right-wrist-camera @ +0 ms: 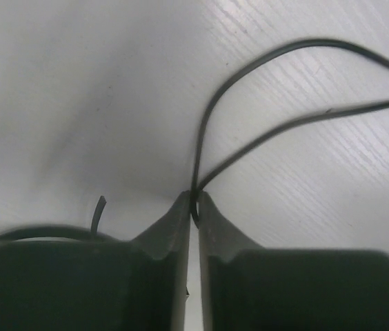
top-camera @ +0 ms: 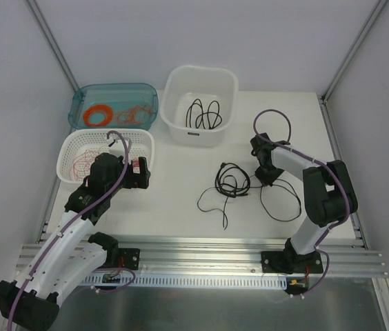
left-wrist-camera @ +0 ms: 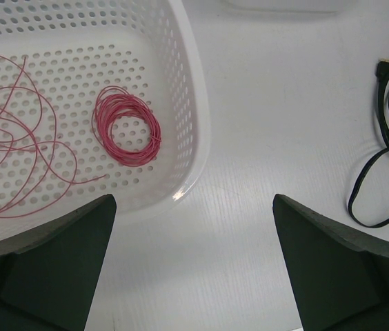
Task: Untangle the cables
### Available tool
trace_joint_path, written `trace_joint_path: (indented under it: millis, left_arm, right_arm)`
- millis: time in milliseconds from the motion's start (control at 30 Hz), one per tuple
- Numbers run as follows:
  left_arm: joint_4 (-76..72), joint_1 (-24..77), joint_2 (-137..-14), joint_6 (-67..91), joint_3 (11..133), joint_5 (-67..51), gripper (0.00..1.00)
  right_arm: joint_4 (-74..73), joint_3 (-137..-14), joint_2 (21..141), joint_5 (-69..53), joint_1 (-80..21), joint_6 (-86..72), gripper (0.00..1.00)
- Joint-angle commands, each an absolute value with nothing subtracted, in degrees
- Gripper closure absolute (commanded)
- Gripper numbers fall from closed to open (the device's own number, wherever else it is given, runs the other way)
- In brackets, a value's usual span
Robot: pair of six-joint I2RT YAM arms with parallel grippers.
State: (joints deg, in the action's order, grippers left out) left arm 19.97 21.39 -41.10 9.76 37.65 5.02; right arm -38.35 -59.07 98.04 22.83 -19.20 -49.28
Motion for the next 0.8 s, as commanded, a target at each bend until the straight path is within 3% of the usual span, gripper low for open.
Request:
trace_joint_path:
  millis: [0, 400, 600, 767]
  left_arm:
    - [18.72, 21.71, -40.08, 9.23, 37.44, 4.57, 0.01]
    - [18.72, 21.71, -39.9, 9.05, 37.35, 5.01, 0.01]
    - [18.72, 21.71, -40.78, 8.88, 37.44, 3.87, 0.01]
    - [18.63, 21.71, -42.27, 9.05, 37.79, 0.8, 0.01]
  right_arm:
    - [-41.93, -58.98, 98.26, 21.71, -19.69, -50.36, 0.98]
    - [-27.45, -62.22, 99.4, 13.02, -29.87, -38.78, 0.99]
    - [-27.6, -71.01, 103.44, 10.11, -37.35, -33.31, 0.99]
    - [-29.26, -67.16, 101.44, 13.0, -36.57, -33.49, 0.99]
